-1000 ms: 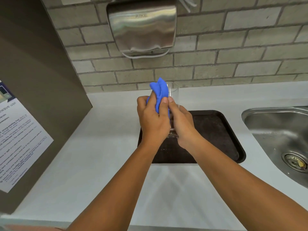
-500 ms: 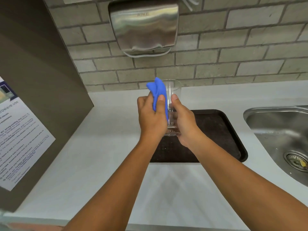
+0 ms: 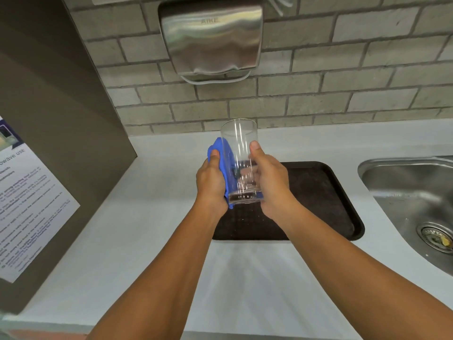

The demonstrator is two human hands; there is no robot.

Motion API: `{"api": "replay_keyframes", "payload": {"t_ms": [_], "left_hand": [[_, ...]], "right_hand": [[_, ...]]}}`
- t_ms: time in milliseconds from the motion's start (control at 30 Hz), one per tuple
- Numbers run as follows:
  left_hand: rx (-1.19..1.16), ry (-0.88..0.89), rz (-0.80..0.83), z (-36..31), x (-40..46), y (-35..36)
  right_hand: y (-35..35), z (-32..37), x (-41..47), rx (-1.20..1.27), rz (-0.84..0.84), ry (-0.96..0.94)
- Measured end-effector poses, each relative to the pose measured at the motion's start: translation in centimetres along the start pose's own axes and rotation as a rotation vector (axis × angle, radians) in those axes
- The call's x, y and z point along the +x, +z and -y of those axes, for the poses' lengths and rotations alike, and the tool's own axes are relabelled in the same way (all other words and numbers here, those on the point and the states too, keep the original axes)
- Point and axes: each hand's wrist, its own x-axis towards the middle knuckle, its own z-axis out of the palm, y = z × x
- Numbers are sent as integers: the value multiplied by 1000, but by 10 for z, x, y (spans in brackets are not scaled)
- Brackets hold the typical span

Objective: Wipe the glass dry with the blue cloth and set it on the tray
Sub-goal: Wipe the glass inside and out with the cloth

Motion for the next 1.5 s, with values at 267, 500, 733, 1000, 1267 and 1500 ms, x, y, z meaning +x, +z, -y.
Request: {"api": "replay_keyframes", "payload": {"t_ms": [267,500,733,1000,1267,1500], "left_hand": [[234,250,-120,4,-2,7],[518,686,-11,-1,-14,11],[91,-66,65,-8,4,0],[139,80,-32,-4,-1,3],[350,335,-128,2,-5,7],[636,836,-46,4,-14,8]], "right_hand": [[10,-2,-2,-184,58,6],[0,-5,2,-44,103,-43],[-11,2,2,168,331,127],[-1,-5,1,22,23,38],[8,-6,-6,-176,58,21],[6,-10,-1,-113,77,34]]}}
